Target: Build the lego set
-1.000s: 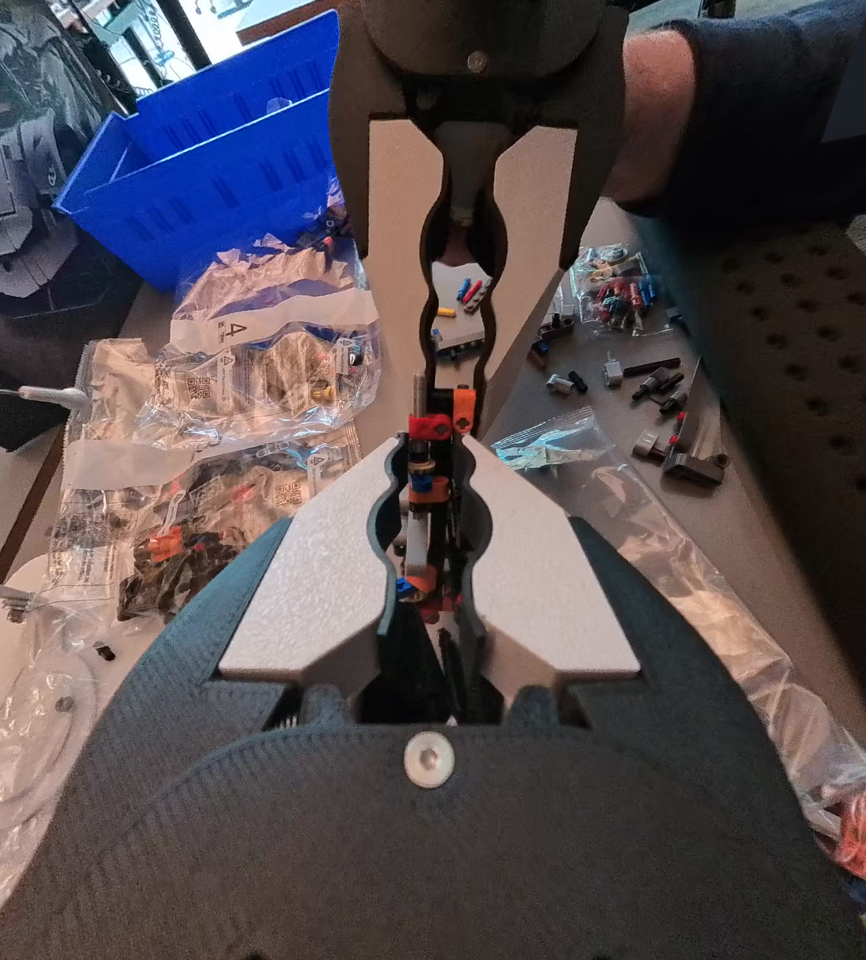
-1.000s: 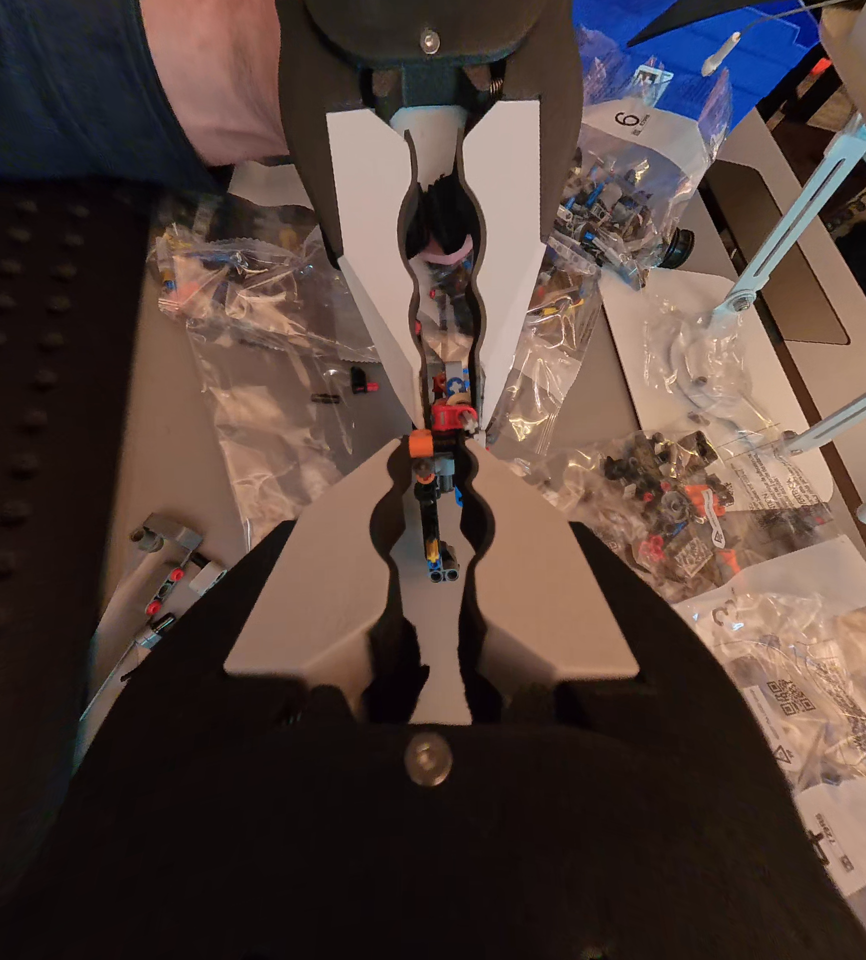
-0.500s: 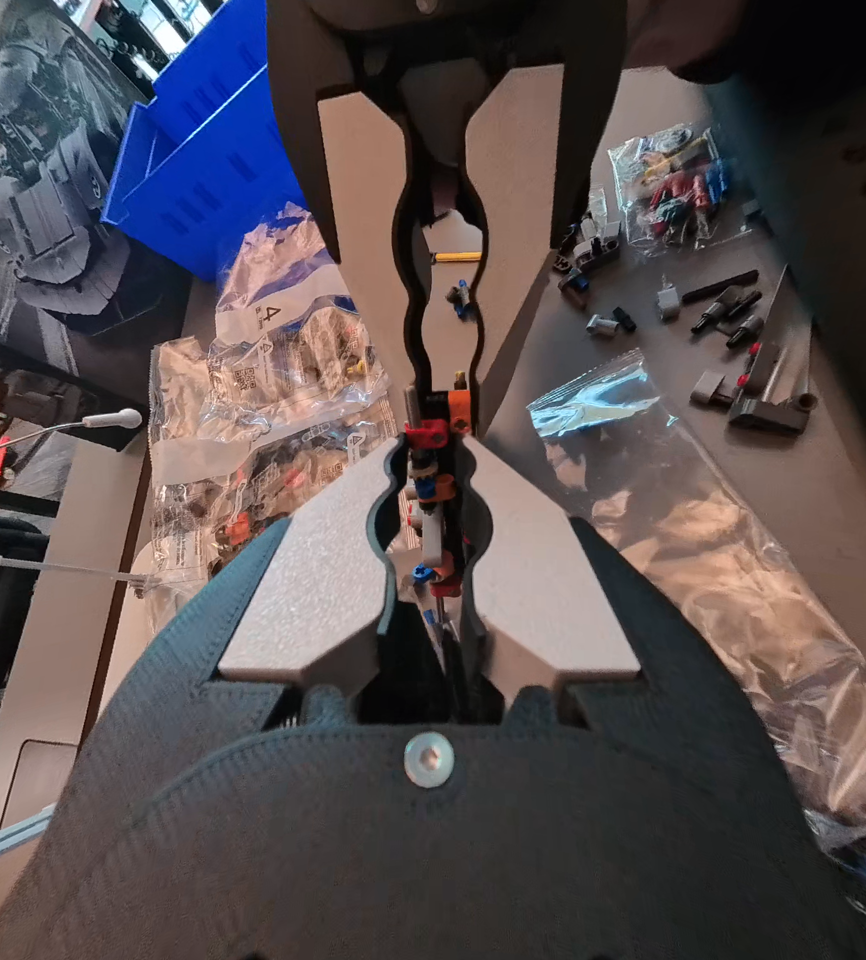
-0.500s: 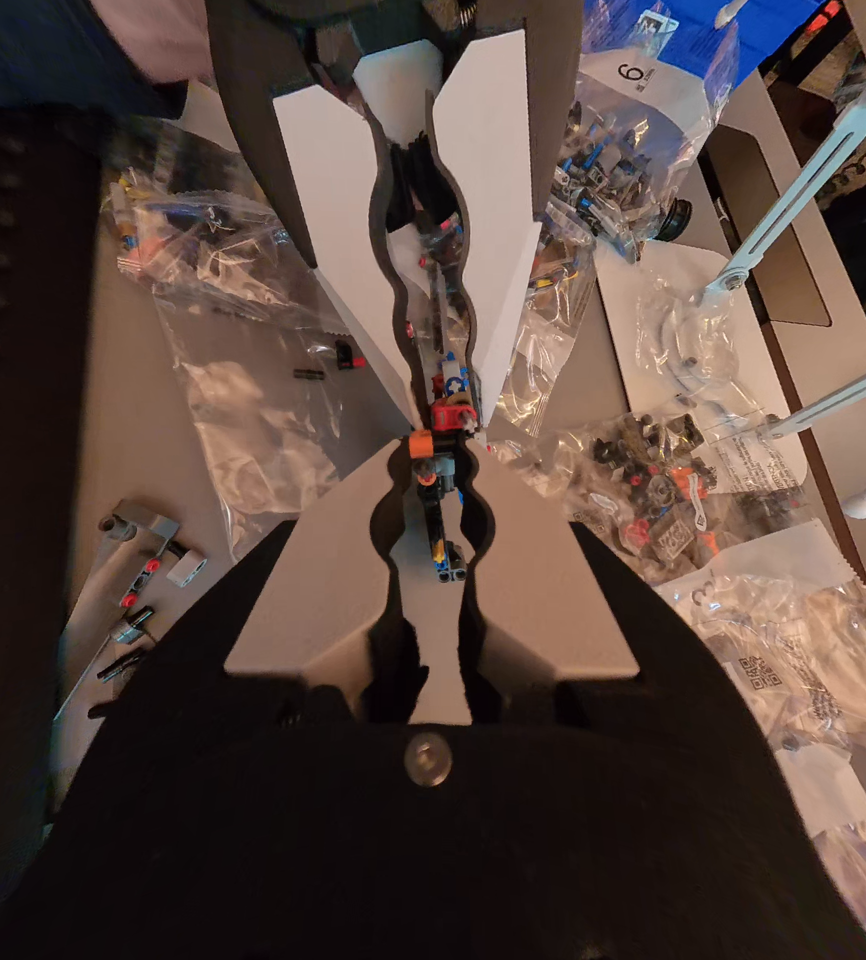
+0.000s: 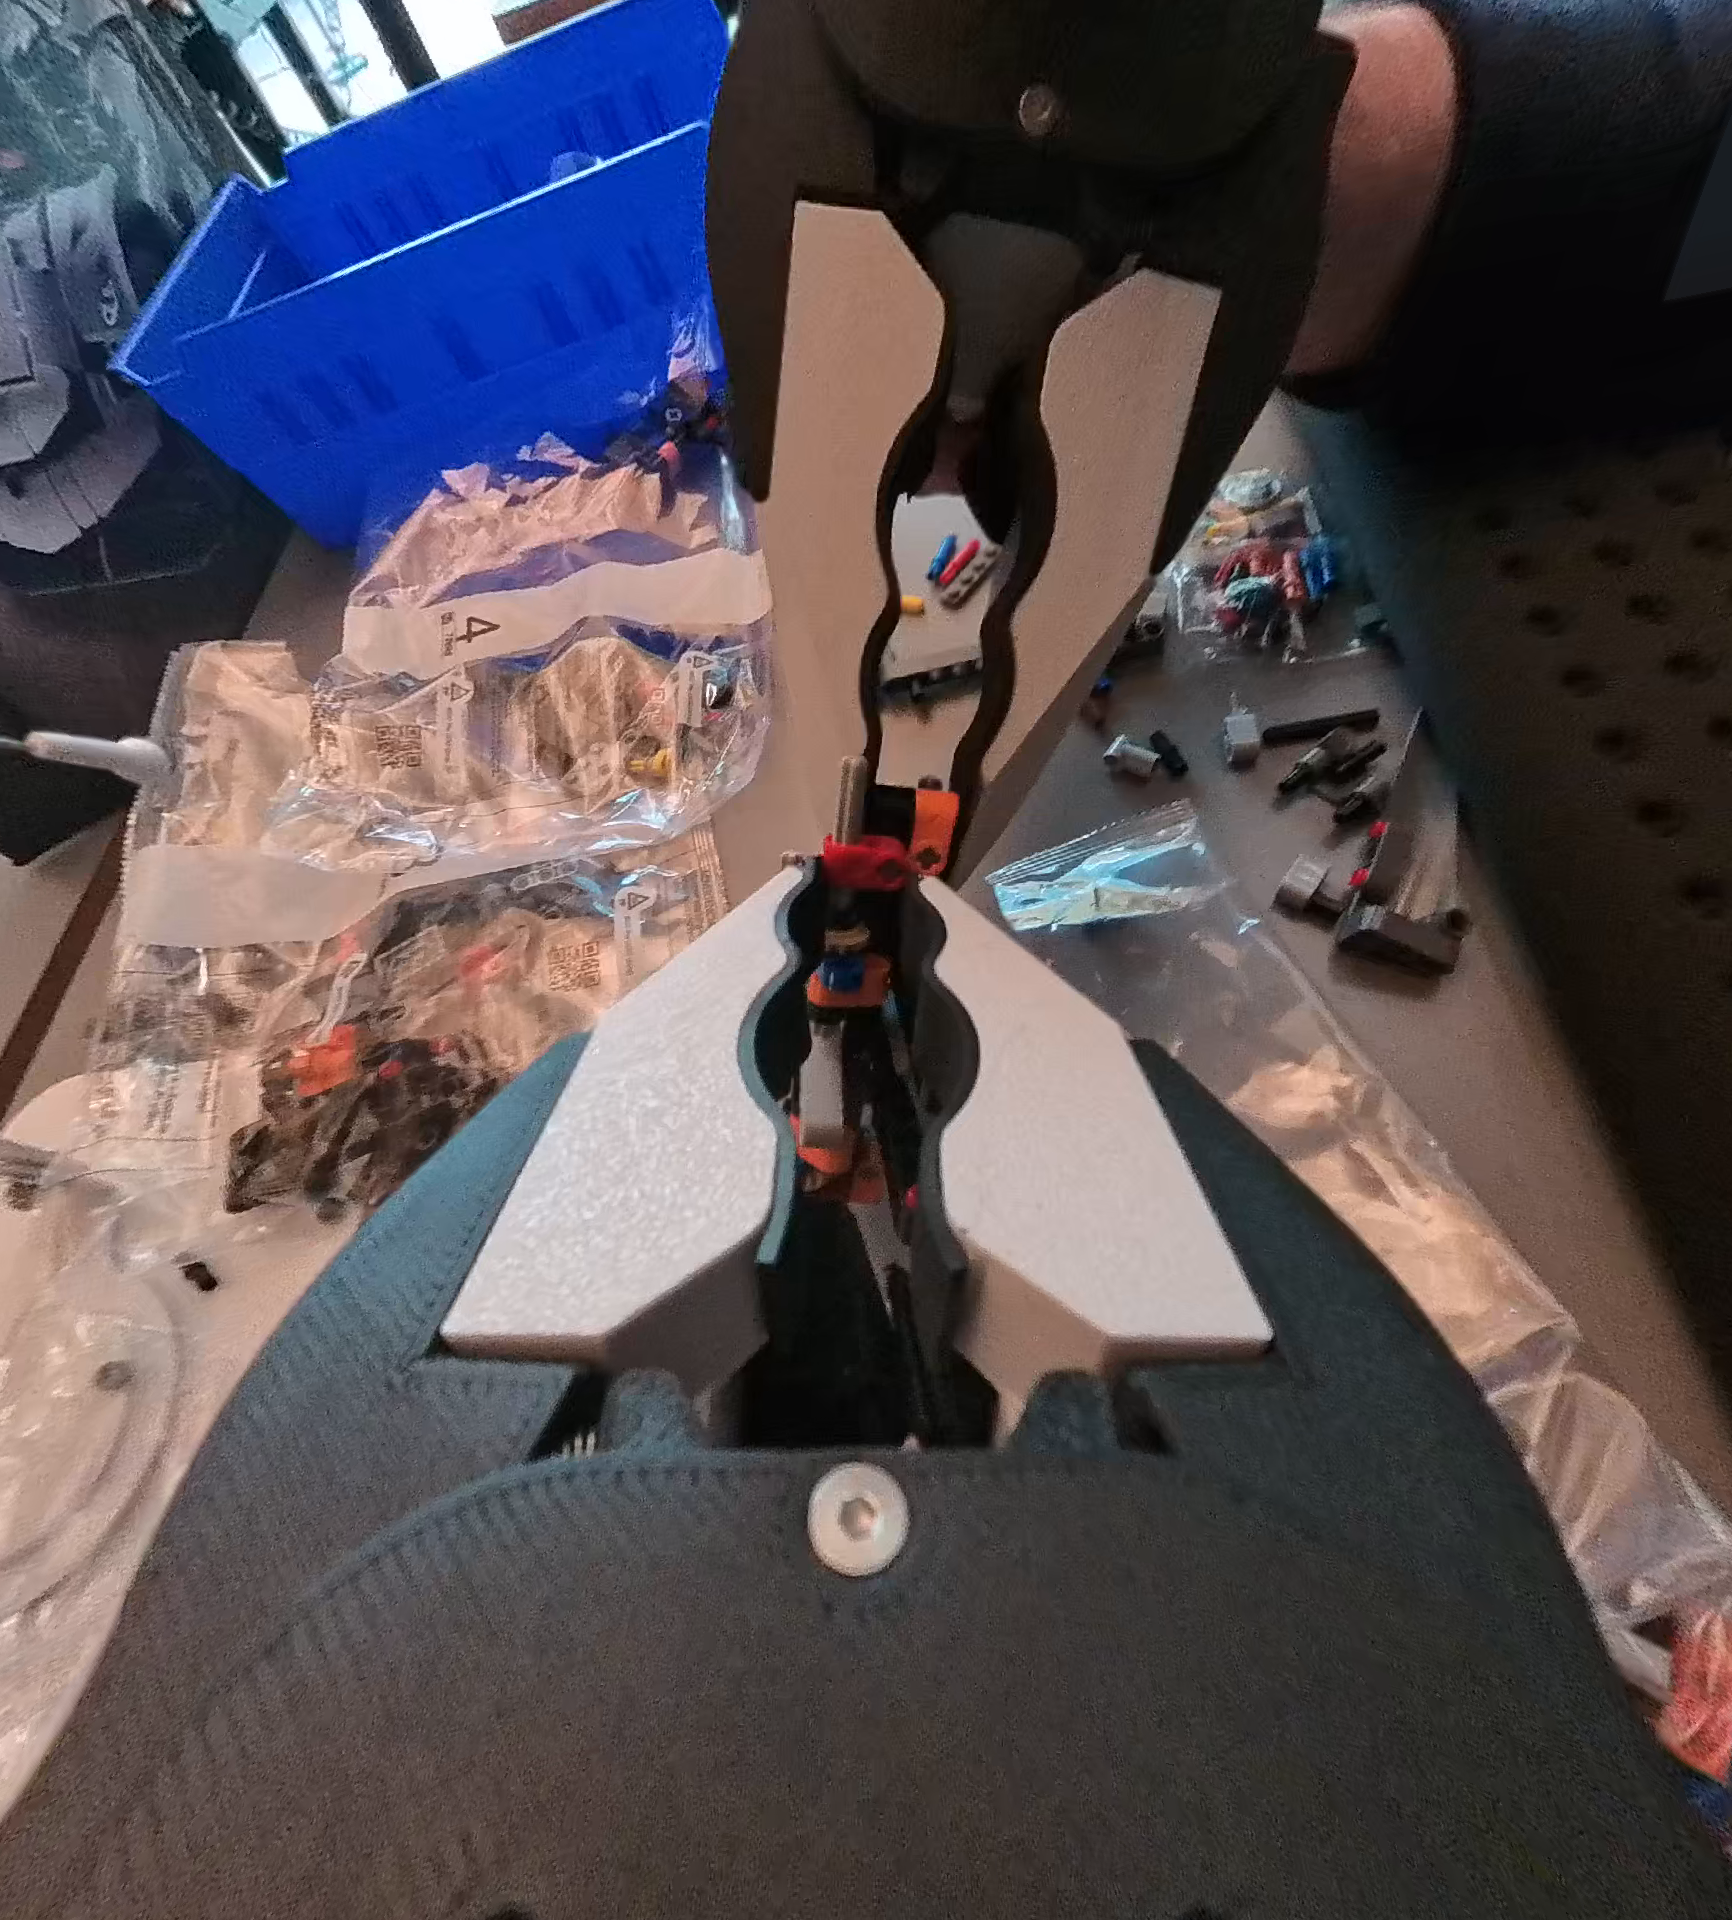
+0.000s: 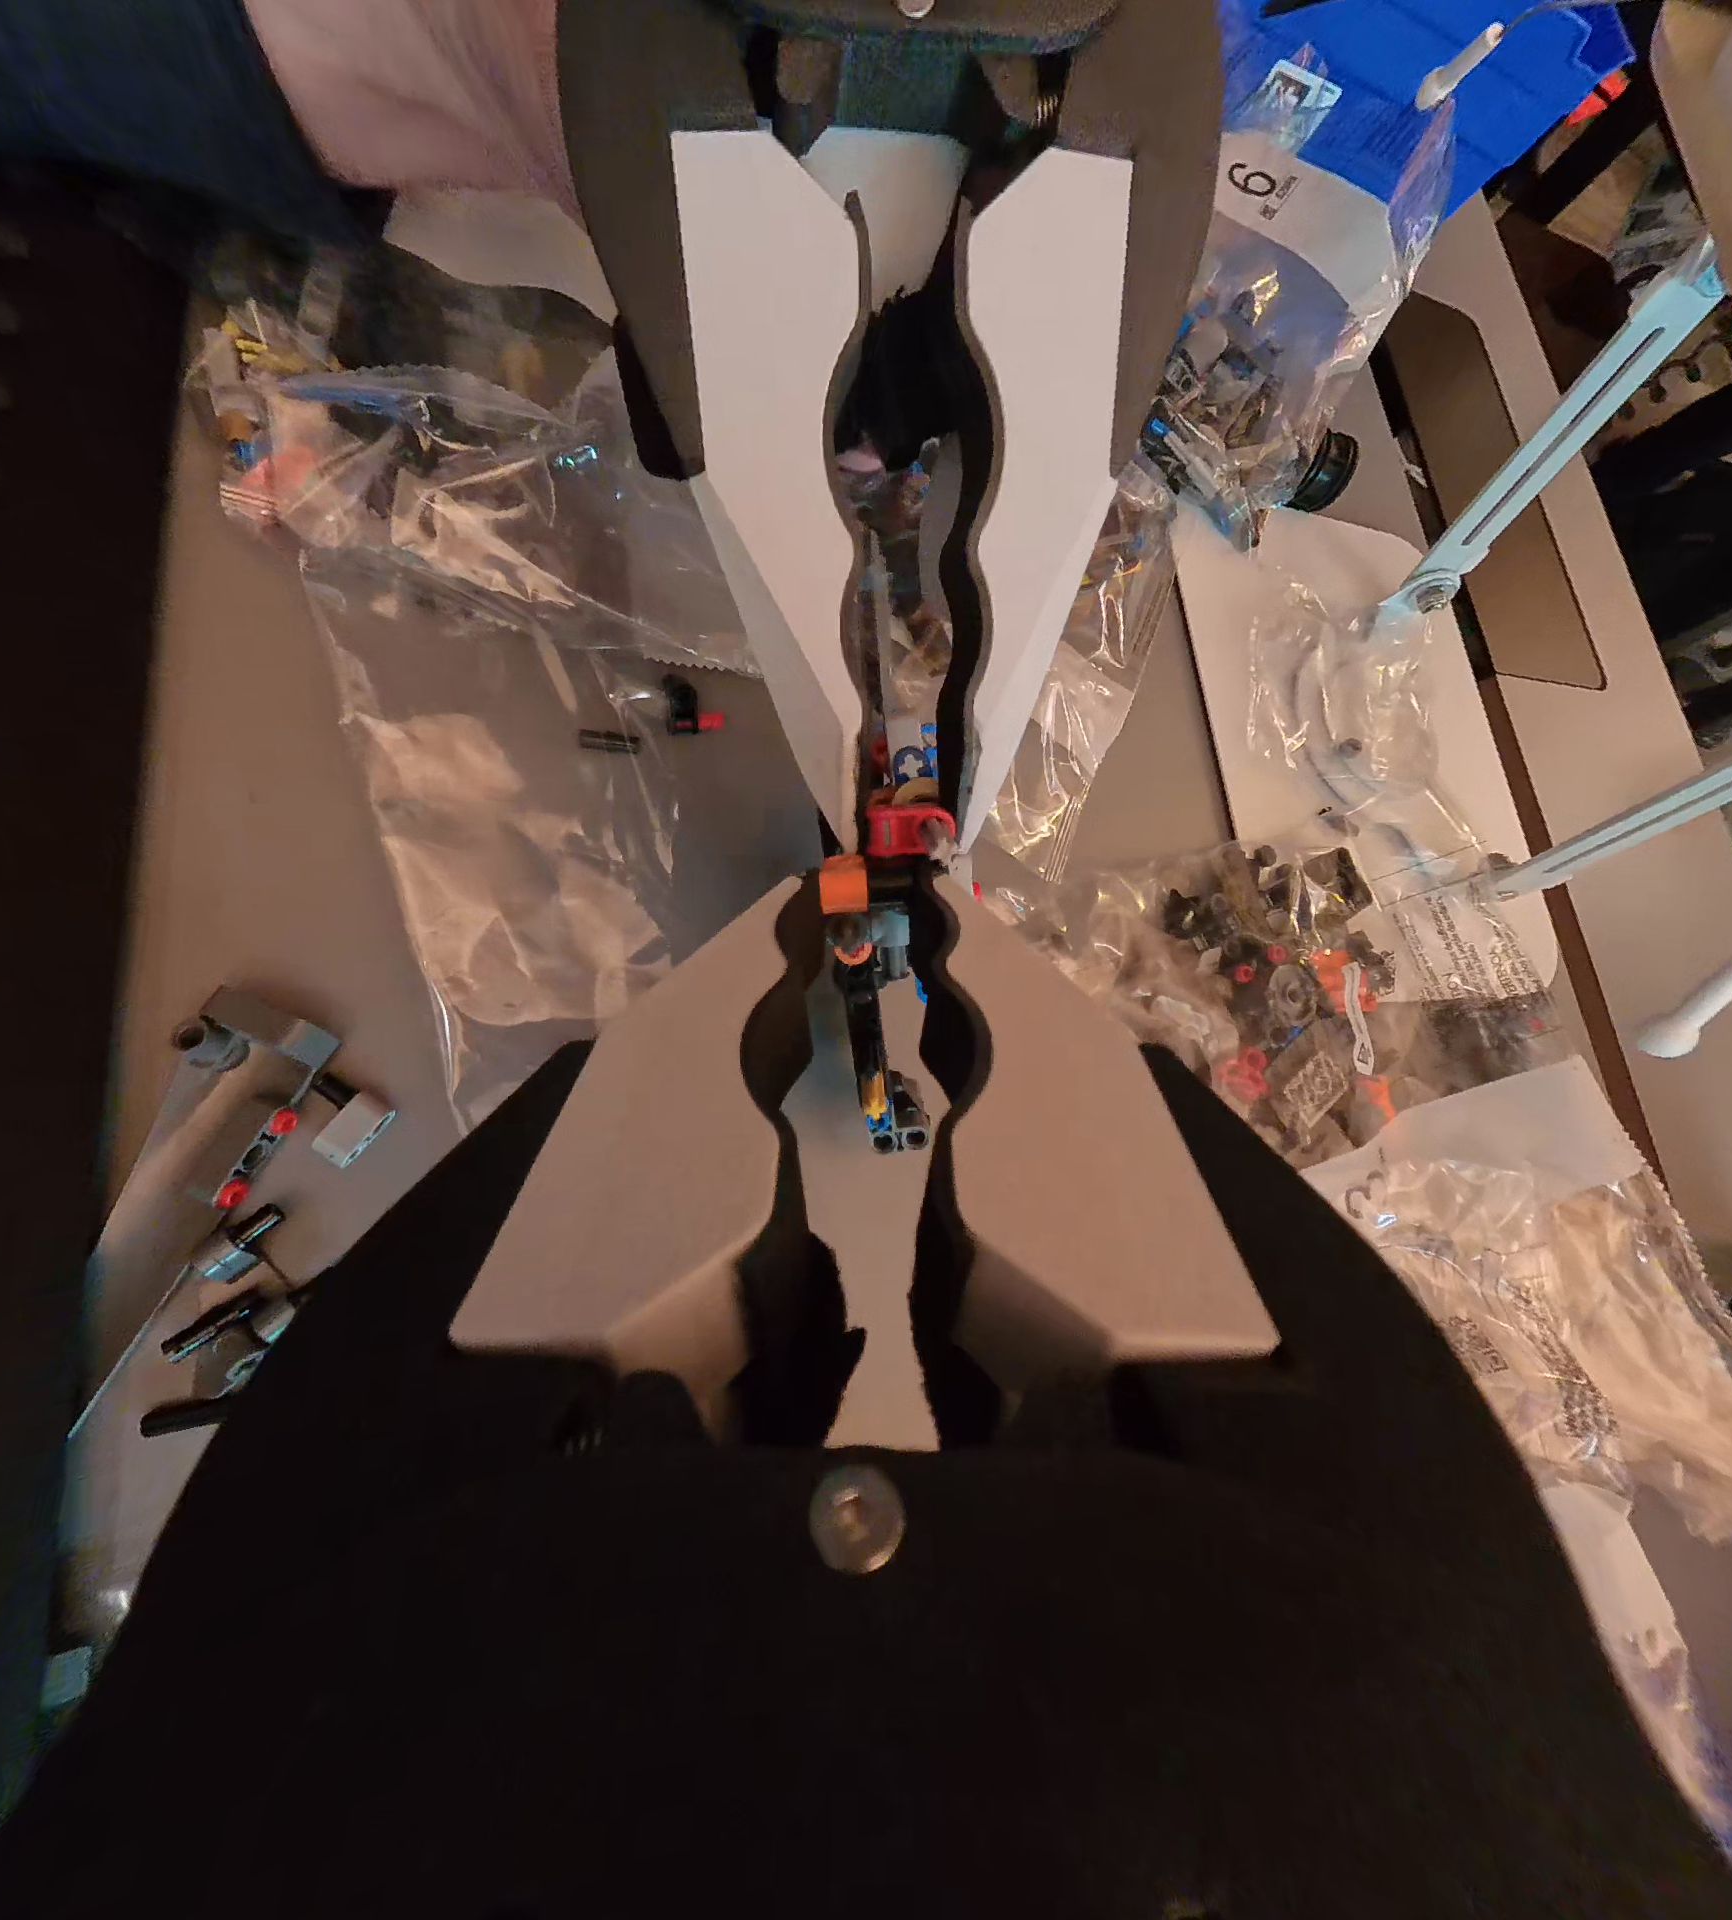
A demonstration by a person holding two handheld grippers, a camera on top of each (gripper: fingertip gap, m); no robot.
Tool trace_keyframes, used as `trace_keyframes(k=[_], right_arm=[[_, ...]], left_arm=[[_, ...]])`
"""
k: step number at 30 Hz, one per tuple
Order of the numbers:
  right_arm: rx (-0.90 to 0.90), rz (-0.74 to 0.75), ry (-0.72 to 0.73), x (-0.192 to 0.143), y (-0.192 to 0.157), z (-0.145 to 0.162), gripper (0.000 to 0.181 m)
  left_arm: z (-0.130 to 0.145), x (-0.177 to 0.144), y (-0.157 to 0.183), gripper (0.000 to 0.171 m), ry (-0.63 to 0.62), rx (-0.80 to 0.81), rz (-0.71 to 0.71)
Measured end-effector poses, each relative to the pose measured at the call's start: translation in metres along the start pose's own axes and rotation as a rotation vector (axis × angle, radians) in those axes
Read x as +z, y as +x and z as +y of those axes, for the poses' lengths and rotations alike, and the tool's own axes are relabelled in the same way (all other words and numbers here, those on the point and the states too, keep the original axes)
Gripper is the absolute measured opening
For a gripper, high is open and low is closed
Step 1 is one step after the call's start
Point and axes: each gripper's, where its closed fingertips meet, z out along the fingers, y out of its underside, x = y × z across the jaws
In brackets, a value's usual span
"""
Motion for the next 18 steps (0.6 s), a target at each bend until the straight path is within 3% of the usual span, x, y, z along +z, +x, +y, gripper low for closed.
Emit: trace_keyframes(k=[8, 18], right_arm=[[0.091, -0.013, 0.176, -0.018, 0.008, -0.02, 0.013], [0.189, -0.101, 0.399, -0.039, 0.01, -0.043, 0.013]], left_arm=[[-0.024, -0.01, -0.004, 0.012, 0.208, -0.155, 0.056], [-0.048, -0.022, -0.003, 0.013, 0.378, -0.272, 0.142]])
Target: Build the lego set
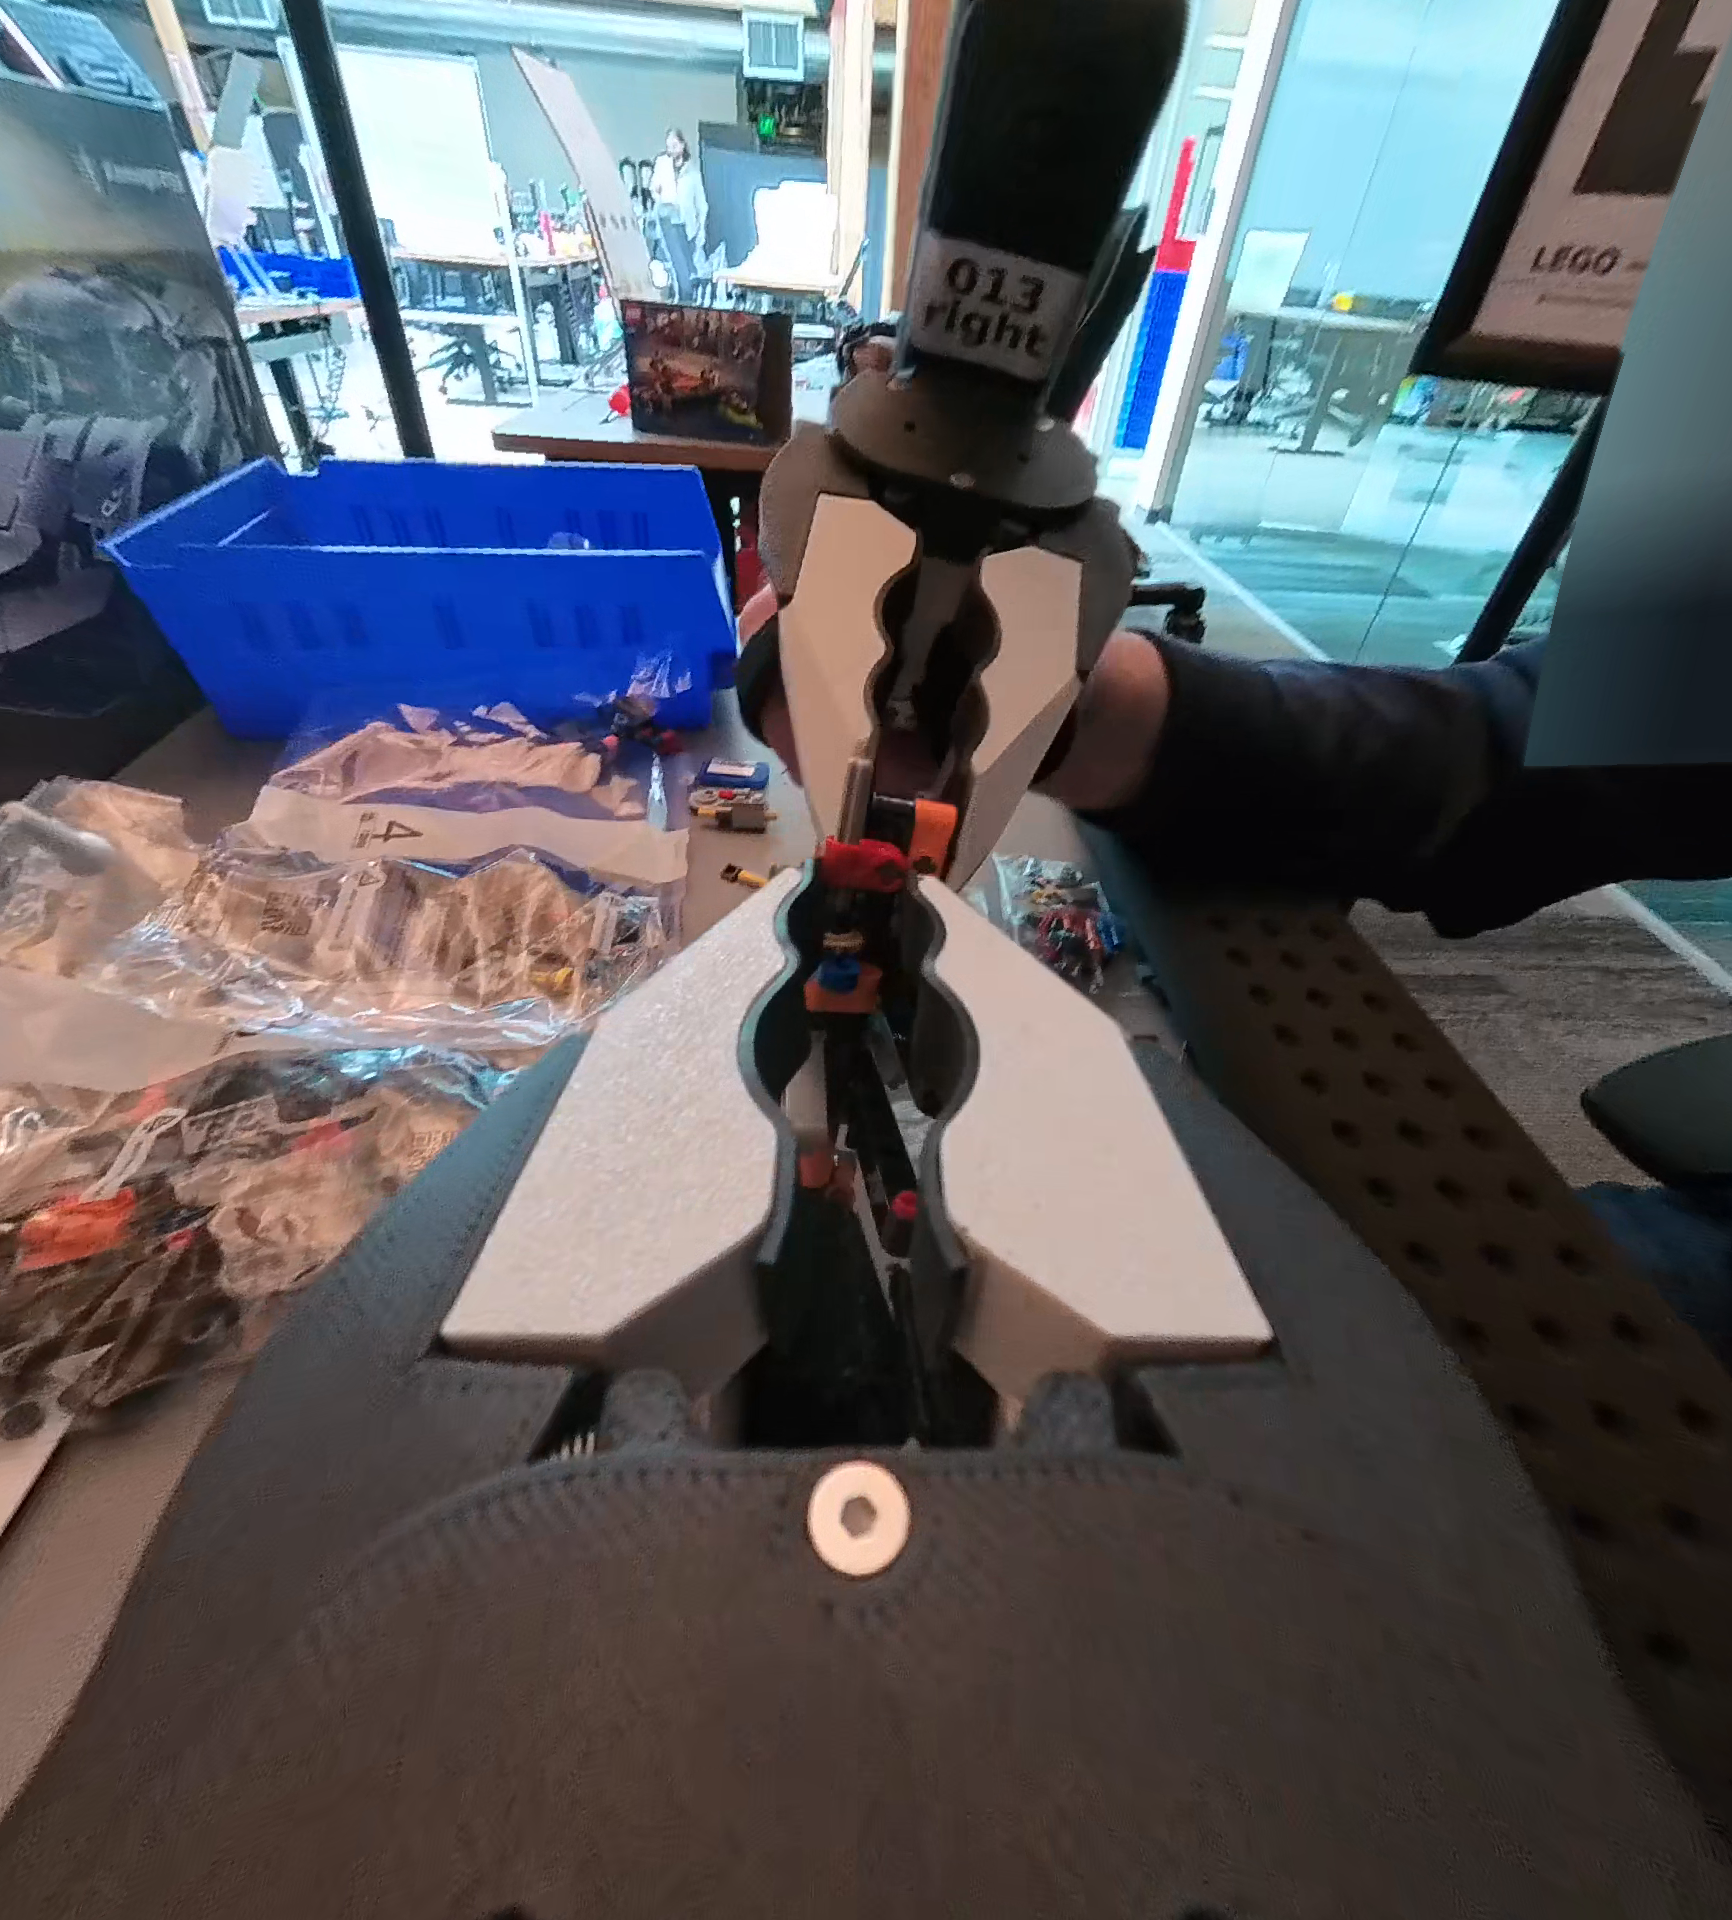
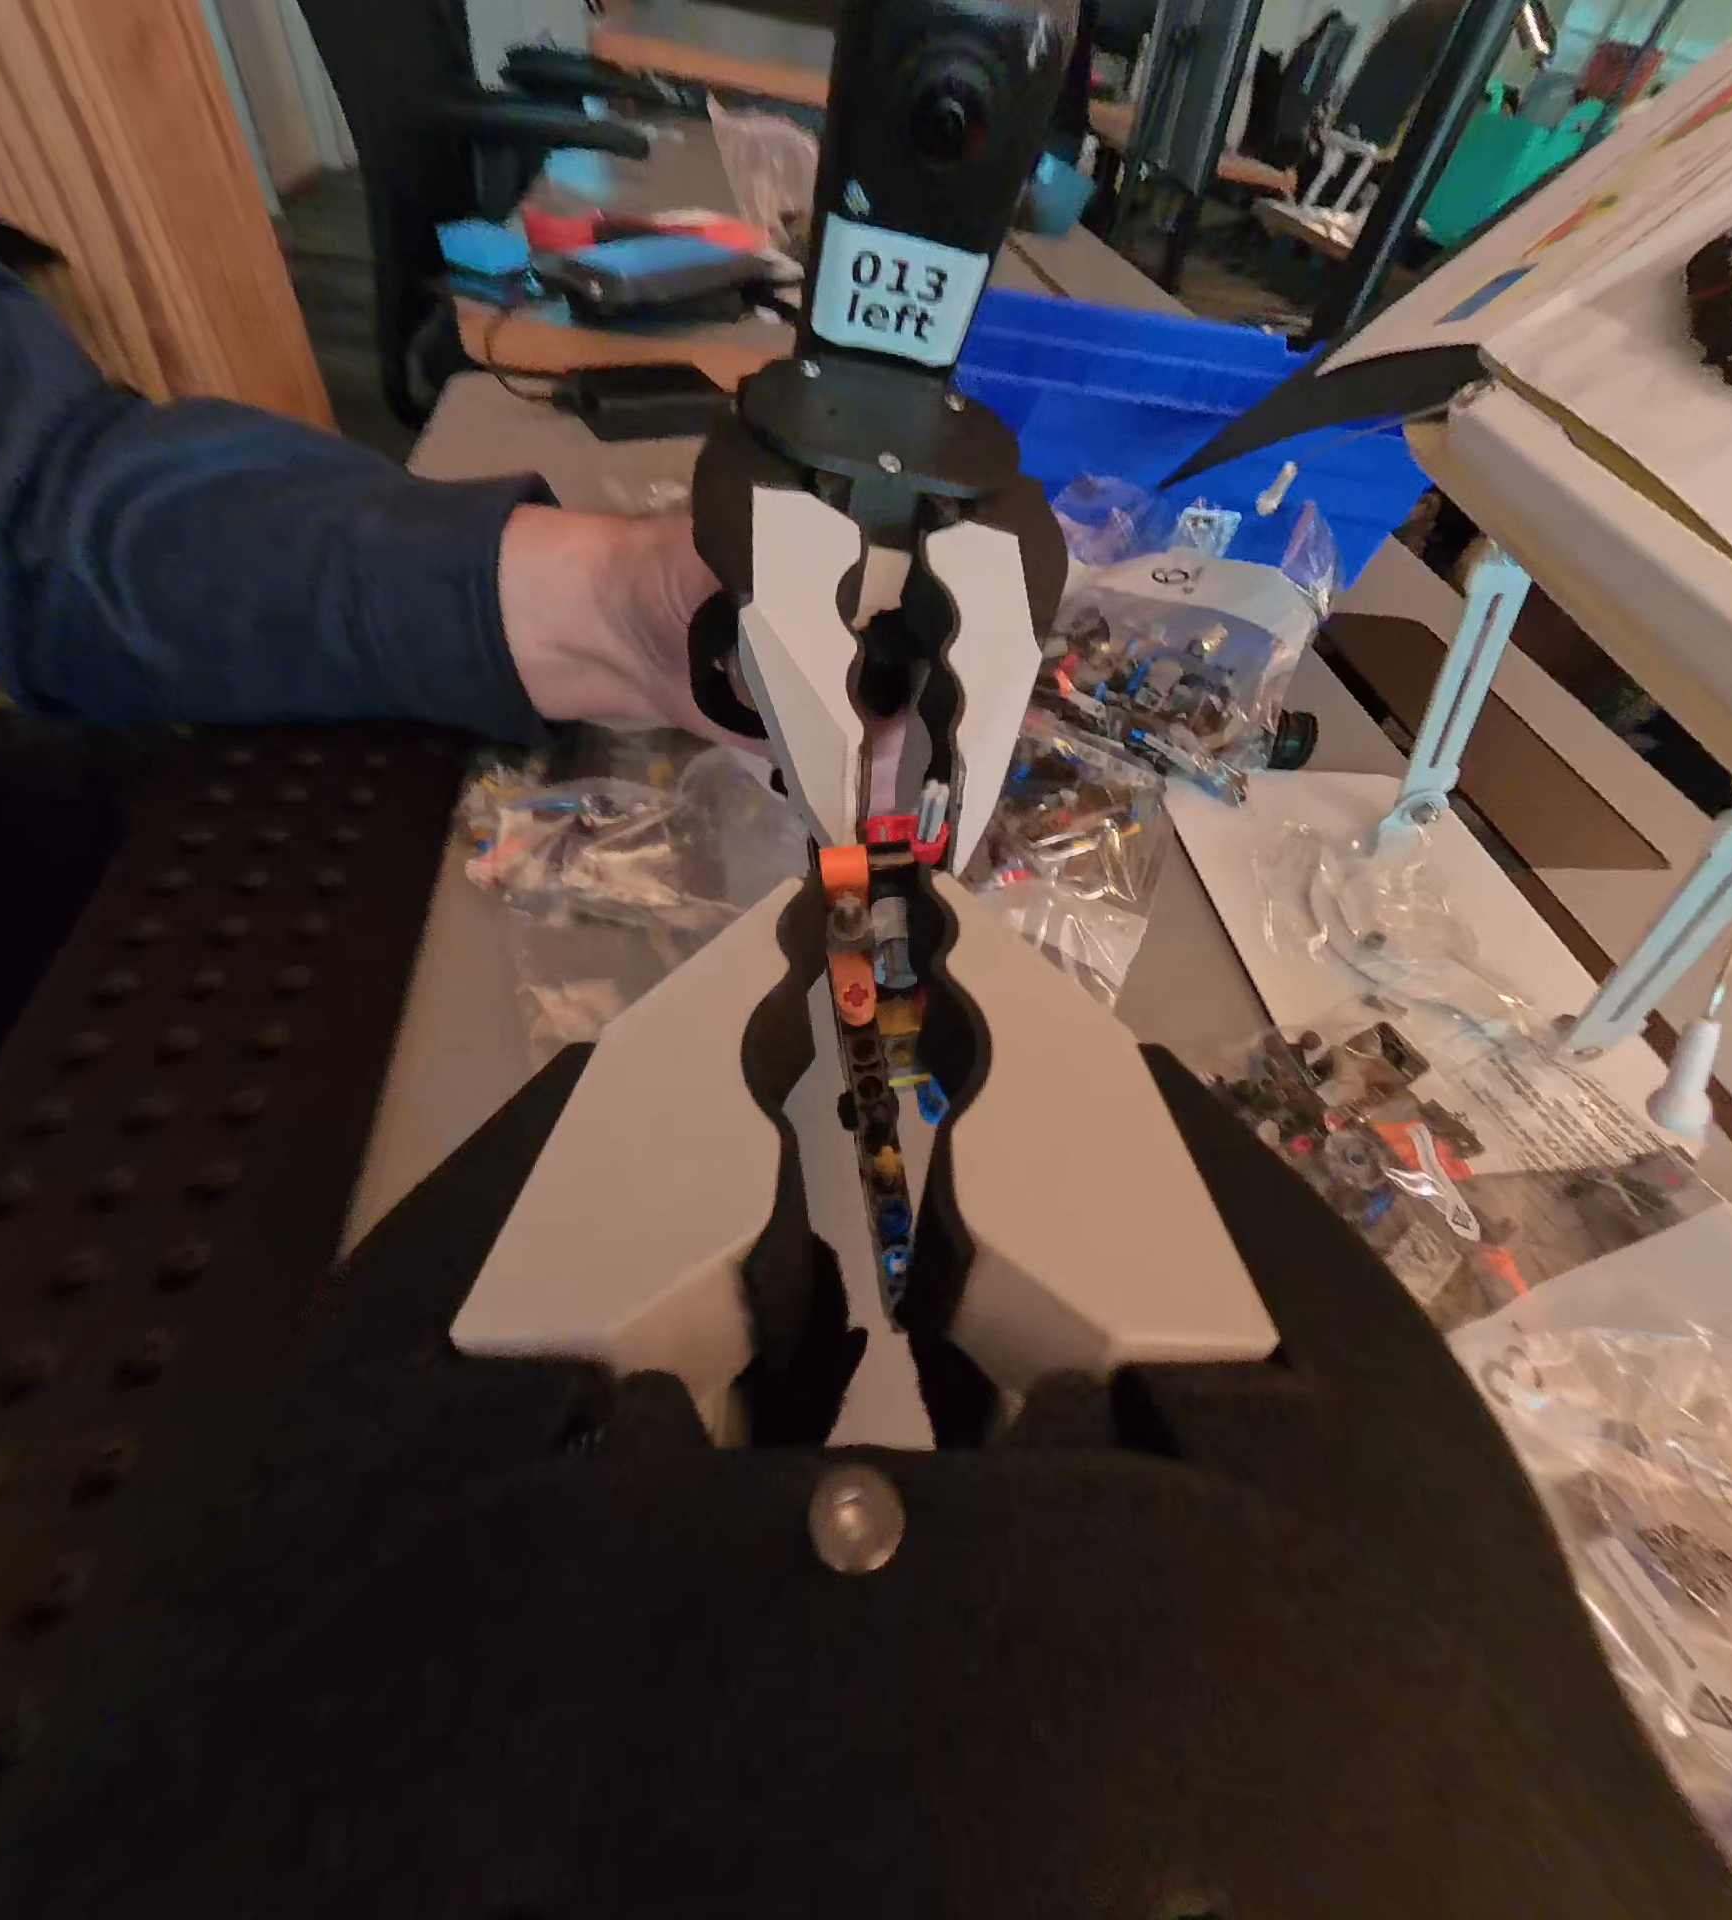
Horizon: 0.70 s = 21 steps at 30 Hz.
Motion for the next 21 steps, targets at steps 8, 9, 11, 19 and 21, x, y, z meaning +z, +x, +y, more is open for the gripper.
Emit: trace_keyframes(k=[8, 9, 11, 19, 21], right_arm=[[0.015, -0.042, 0.005, 0.0, -0.005, 0.0, 0.013], [0.017, -0.039, -0.002, 0.0, -0.004, 0.002, 0.013], [0.034, -0.046, 0.024, -0.001, -0.003, -0.002, 0.013], [0.053, -0.041, 0.035, -0.002, -0.001, -0.003, 0.013], [0.047, -0.037, 0.034, -0.001, -0.001, -0.003, 0.013]], left_arm=[[-0.001, -0.001, 0.005, 0.013, -0.011, 0.054, 0.01], [0.002, 0.0, 0.004, 0.013, -0.031, 0.07, -0.006], [-0.001, 0.0, 0.003, 0.017, -0.001, 0.057, -0.007], [-0.007, -0.002, 0.002, 0.016, 0.05, 0.026, 0.013], [-0.012, -0.004, 0.003, 0.016, 0.083, 0.011, 0.022]])
